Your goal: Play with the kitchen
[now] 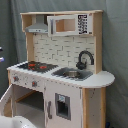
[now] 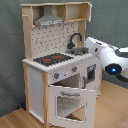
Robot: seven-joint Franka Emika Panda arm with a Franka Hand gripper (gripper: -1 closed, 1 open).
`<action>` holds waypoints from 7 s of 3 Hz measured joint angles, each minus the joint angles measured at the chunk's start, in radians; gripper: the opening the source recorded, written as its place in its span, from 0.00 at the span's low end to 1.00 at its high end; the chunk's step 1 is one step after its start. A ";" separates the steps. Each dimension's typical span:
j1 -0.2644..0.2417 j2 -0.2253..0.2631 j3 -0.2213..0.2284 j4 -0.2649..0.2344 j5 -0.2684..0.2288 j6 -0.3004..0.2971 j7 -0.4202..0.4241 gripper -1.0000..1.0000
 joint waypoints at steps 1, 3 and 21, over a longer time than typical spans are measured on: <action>-0.004 -0.029 -0.010 -0.005 -0.081 -0.004 0.067 1.00; 0.020 -0.083 -0.051 -0.048 -0.206 -0.041 0.237 1.00; -0.121 0.076 -0.732 -0.251 -0.222 0.584 1.206 1.00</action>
